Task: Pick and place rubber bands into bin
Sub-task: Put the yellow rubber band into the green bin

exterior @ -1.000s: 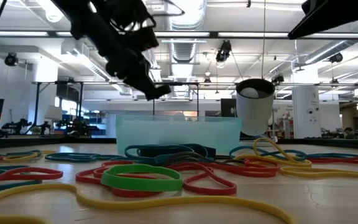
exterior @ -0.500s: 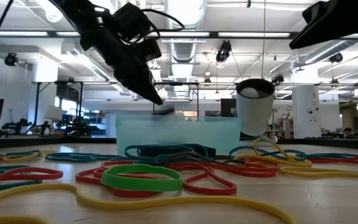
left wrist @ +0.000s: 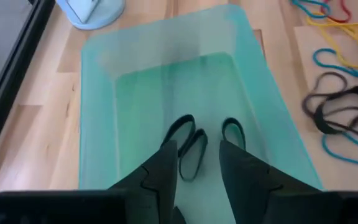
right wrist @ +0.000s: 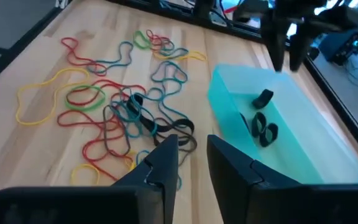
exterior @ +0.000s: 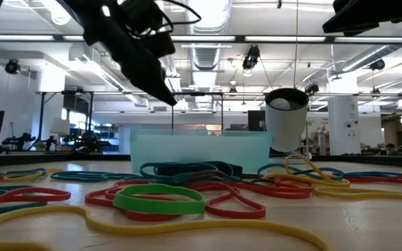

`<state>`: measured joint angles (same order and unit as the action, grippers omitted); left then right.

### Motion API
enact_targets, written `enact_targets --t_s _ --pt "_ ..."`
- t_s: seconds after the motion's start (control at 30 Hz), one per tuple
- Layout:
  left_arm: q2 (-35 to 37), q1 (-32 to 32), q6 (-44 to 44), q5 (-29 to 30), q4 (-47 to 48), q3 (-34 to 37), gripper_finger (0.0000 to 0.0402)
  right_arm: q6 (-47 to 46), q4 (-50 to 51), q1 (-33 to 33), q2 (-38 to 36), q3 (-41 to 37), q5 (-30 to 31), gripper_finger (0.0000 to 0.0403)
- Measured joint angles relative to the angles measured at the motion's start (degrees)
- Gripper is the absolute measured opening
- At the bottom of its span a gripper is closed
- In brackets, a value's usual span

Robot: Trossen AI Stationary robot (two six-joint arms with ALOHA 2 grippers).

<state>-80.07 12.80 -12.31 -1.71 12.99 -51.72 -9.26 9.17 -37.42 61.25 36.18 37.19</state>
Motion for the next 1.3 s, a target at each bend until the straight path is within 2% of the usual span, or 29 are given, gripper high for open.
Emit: enact_targets --t_s 0.13,0.3,0.4,0.63,0.8,0.9,1.07,1.3 --pt "5.34 -1.23 2.67 -0.09 6.09 0.55 0.0105 -1.68 -0.15 0.15 1.08 -0.04 -1.51 0.0075" --pt "12.72 -5.6 7.53 -1.08 11.11 3.63 0.0105 -3.58 -1.99 1.99 6.41 -0.08 -10.54 0.0077" --pt "16.99 -9.75 9.55 -1.23 11.21 7.08 0.0105 -3.48 -4.78 3.22 11.3 -0.09 -13.42 0.0077" --pt "24.58 -17.94 13.58 -0.94 2.21 17.06 0.0105 1.16 -8.95 5.49 21.9 2.82 -13.9 0.007" --pt "27.39 -20.82 15.1 -0.75 -3.87 23.21 0.0105 1.05 -11.19 7.36 26.76 5.44 -17.79 0.0074" --pt "28.39 -21.75 15.92 -0.62 -5.92 25.73 0.0105 0.46 -10.83 8.09 29.42 6.58 -18.13 0.0079" --pt "29.28 -23.0 16.59 0.25 -9.18 28.79 0.0105 0.11 -11.18 8.12 32.01 7.36 -18.39 0.0086" --pt "28.3 -24.26 16.18 0.82 -12.84 28.85 0.0105 -1.53 -11.47 8.75 34.02 7.48 -18.2 0.0093"
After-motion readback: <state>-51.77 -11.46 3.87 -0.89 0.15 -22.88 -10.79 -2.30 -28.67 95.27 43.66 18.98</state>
